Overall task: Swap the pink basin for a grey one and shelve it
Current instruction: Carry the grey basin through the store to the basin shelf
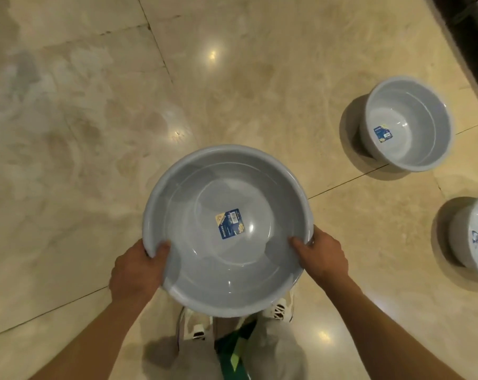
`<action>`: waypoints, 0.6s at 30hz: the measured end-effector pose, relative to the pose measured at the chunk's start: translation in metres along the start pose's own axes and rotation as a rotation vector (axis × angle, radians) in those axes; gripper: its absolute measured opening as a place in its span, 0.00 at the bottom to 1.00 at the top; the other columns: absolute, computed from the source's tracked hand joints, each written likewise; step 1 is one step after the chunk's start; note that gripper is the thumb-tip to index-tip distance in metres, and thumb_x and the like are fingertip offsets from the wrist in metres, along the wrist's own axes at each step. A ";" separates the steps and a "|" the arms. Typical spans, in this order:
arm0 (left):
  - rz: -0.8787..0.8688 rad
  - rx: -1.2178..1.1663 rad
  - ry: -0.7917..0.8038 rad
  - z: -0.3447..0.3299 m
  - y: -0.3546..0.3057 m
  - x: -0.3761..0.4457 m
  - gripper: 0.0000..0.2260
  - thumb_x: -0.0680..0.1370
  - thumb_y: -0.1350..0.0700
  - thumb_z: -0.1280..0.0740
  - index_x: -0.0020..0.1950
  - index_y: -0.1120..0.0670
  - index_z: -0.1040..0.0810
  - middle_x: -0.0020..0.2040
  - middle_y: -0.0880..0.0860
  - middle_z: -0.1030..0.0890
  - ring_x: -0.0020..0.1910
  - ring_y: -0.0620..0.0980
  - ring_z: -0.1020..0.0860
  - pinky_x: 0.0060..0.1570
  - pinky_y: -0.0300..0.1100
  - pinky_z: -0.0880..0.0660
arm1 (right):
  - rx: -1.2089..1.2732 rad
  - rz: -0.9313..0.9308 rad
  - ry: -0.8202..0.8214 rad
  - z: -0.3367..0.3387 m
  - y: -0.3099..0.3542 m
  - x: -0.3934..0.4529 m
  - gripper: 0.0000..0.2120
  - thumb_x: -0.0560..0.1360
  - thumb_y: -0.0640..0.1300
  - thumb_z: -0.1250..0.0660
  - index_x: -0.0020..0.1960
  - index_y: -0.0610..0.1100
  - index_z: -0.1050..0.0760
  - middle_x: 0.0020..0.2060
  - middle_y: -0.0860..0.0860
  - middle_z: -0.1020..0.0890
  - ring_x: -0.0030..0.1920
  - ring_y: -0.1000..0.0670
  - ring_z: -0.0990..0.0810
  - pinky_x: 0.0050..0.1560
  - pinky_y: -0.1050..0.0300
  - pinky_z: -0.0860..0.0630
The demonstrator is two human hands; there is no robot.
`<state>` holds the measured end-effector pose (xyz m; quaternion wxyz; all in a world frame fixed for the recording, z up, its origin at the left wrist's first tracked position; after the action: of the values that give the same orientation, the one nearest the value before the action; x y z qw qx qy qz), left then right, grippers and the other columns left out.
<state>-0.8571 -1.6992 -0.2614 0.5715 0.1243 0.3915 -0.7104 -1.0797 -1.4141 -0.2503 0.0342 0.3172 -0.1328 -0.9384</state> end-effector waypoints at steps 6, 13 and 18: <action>-0.052 0.005 -0.017 -0.043 0.013 0.047 0.07 0.79 0.43 0.33 0.52 0.44 0.24 0.41 0.48 0.20 0.40 0.53 0.23 0.40 0.44 0.29 | 0.007 -0.041 0.037 -0.055 -0.014 0.053 0.19 0.76 0.57 0.34 0.61 0.47 0.23 0.47 0.44 0.20 0.43 0.42 0.21 0.41 0.51 0.23; -0.020 -0.105 -0.022 -0.091 0.020 0.076 0.07 0.80 0.46 0.33 0.55 0.47 0.23 0.40 0.43 0.22 0.36 0.34 0.29 0.34 0.29 0.36 | 0.189 -0.030 -0.072 -0.080 -0.026 0.078 0.21 0.78 0.52 0.33 0.68 0.46 0.30 0.50 0.46 0.21 0.46 0.41 0.22 0.44 0.46 0.22; -0.004 -0.078 0.028 -0.106 0.027 0.083 0.07 0.80 0.46 0.32 0.53 0.48 0.24 0.39 0.40 0.23 0.37 0.36 0.27 0.34 0.32 0.34 | 0.168 -0.015 -0.055 -0.086 -0.031 0.089 0.23 0.78 0.46 0.33 0.69 0.45 0.37 0.53 0.43 0.22 0.47 0.40 0.22 0.45 0.40 0.20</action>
<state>-0.8878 -1.6857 -0.3950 0.5688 0.1109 0.4272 -0.6940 -1.0977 -1.4167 -0.3762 -0.0035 0.2942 -0.2097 -0.9324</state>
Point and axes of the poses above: each hand's wrist, its own x-axis towards the middle knuckle, its own z-axis out of the back of the hand, y = z × x, the point moved 3 cm from there along x, towards the middle knuckle
